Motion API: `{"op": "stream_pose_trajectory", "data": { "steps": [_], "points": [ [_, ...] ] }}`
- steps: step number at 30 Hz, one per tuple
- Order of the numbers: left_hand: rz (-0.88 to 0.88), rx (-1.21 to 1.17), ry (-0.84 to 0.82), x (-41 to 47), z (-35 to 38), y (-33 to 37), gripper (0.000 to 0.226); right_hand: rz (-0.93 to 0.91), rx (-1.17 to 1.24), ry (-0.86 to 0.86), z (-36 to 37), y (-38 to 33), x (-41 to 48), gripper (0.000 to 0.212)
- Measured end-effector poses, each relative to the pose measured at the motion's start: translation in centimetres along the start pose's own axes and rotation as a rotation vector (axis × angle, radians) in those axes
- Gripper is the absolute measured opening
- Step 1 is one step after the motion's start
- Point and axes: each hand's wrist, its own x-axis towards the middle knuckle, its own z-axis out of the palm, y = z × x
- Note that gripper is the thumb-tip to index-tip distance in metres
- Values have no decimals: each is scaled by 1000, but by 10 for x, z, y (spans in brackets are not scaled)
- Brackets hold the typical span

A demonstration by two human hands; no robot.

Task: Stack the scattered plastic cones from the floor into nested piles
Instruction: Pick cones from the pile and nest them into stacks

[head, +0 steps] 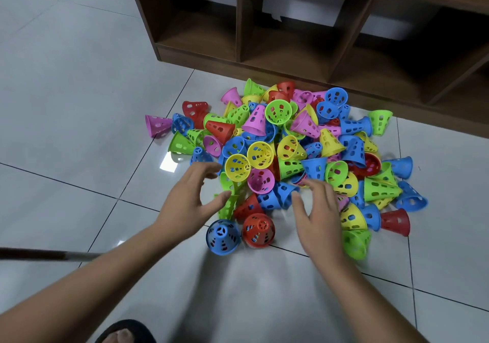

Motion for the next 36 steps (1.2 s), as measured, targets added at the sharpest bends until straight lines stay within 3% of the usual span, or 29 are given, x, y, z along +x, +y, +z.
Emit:
{"op": "stream_pose_trajectory", "data": {
  "steps": [5,12,25,31,36],
  "points": [
    [-6,135,-70,39,13,-10,69,46,-155,88,2,25,39,46],
    [154,465,-197,73,33,-29,99,26,-346,155,13,44,59,74],
    [208,643,-202,78,45,-38,88,-140,-561,95,15,51,83,63],
    [167,568,-139,76,47,-39,82,-154,-450,133,15,48,77,56],
    [108,363,-93,63,34,-31,91,-118,-110,88,2,23,55,48]
  ]
}}
